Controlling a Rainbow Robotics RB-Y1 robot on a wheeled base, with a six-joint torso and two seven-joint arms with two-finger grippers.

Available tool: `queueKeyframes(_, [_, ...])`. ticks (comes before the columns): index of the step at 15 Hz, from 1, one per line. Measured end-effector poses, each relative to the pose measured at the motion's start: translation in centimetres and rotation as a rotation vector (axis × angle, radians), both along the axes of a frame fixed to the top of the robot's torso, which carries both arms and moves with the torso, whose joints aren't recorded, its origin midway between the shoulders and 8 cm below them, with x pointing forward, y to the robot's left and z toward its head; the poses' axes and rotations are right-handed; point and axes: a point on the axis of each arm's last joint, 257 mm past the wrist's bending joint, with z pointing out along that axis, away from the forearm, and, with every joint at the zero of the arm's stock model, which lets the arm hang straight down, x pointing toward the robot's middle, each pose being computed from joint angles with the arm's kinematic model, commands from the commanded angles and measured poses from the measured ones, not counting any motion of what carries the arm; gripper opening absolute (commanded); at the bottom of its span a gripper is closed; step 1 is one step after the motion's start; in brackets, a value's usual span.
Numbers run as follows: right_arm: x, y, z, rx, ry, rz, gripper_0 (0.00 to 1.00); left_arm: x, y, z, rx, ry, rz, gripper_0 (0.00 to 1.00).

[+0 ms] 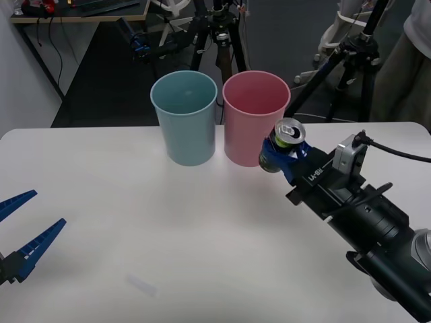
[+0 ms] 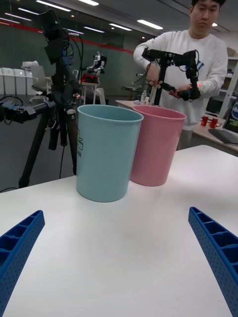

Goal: Grasp the object on the table and drop it into the matching bin: aluminum can to the light blue bin, PET bottle to the pink bin.

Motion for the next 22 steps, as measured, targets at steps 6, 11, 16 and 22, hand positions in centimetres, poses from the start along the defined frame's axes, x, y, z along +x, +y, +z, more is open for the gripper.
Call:
queueKeyframes(6, [1.6, 2.8, 7.4, 0.101, -0.111, 0.026, 0.0, 0.0, 0.0, 0.0, 0.0, 0.0, 0.0, 1.0])
queueKeyframes(11, [5.1, 5.9, 9.7, 0.139, -0.102, -0.001, 0.0, 0.0, 0.0, 0.0, 0.0, 0.0, 0.0, 1.0])
queueKeyframes(16, [9.8, 10.7, 9.9, 0.119, -0.089, 0.013, 0.0, 0.0, 0.0, 0.0, 0.0, 0.0, 0.0, 1.0])
queueKeyframes(22, [15.3, 13.9, 9.5, 0.049, -0.064, -0.023, 0.0, 0.0, 0.0, 0.0, 0.0, 0.0, 0.0, 1.0])
